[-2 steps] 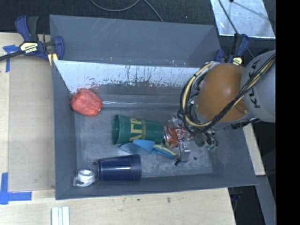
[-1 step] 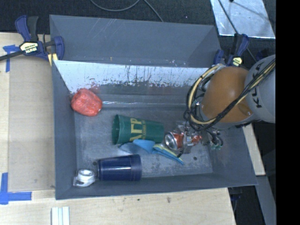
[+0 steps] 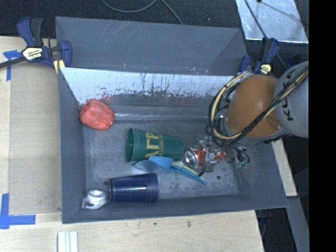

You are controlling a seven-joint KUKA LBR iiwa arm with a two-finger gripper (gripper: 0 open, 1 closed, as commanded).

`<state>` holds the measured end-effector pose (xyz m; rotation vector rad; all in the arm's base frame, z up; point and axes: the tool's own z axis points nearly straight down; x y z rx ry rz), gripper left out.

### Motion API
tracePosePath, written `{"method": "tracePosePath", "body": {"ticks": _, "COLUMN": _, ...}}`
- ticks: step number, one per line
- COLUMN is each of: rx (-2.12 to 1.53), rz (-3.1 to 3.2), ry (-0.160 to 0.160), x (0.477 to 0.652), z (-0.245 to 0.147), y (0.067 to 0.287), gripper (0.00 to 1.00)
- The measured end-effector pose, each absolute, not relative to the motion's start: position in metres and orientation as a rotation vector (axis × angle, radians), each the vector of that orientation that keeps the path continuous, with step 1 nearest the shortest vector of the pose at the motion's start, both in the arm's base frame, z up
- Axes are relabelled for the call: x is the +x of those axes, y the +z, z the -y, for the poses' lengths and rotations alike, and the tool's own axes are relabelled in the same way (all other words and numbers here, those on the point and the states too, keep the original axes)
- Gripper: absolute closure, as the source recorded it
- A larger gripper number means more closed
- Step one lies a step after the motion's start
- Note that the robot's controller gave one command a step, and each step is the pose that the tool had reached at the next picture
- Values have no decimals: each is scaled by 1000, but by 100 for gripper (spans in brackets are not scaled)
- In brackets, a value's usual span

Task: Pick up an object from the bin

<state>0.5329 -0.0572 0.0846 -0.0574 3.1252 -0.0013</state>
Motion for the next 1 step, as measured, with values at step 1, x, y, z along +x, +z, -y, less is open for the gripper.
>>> {"method": "tracePosePath", "body": {"ticks": 1, "rx": -8, "rz": -3122, "ry": -2, "x": 537, "z": 58, "y": 207, "gripper": 100}}
